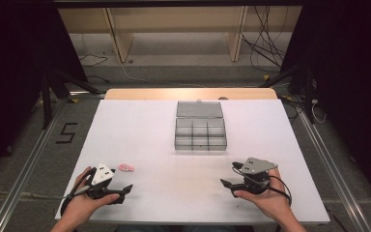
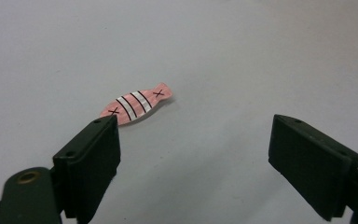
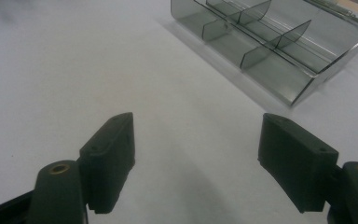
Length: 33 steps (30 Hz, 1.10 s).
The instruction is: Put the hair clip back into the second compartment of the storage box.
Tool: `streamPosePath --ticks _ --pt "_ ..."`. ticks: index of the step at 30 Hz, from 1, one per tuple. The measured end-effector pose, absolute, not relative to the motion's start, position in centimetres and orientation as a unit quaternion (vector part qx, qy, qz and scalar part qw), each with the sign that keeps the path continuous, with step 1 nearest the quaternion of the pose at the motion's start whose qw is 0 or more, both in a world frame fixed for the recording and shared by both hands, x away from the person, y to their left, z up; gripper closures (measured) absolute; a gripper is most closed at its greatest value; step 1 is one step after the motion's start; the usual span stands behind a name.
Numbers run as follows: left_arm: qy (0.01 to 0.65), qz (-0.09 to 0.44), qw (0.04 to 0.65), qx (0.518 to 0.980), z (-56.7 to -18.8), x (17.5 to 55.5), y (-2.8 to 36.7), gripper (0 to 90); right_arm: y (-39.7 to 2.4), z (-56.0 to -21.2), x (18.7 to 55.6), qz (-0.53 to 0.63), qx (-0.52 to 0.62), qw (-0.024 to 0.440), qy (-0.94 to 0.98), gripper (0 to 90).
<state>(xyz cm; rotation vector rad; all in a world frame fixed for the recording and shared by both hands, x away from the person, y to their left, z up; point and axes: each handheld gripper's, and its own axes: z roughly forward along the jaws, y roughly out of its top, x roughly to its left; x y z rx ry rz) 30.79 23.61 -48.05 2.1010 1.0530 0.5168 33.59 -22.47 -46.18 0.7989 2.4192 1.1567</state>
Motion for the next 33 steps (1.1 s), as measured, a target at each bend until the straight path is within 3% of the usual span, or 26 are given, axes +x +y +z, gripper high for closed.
streamPosePath --ticks 17,33 --pt "0.402 0.202 0.358 0.818 -48.1 31.1 23.4 16.4 -19.8 -45.8 34.5 0.436 0.282 0.152 0.841 29.4" --pt "0.401 0.202 0.362 0.817 -48.2 31.2 23.3 16.5 -13.8 -46.0 36.9 0.429 0.256 0.135 0.856 30.7"
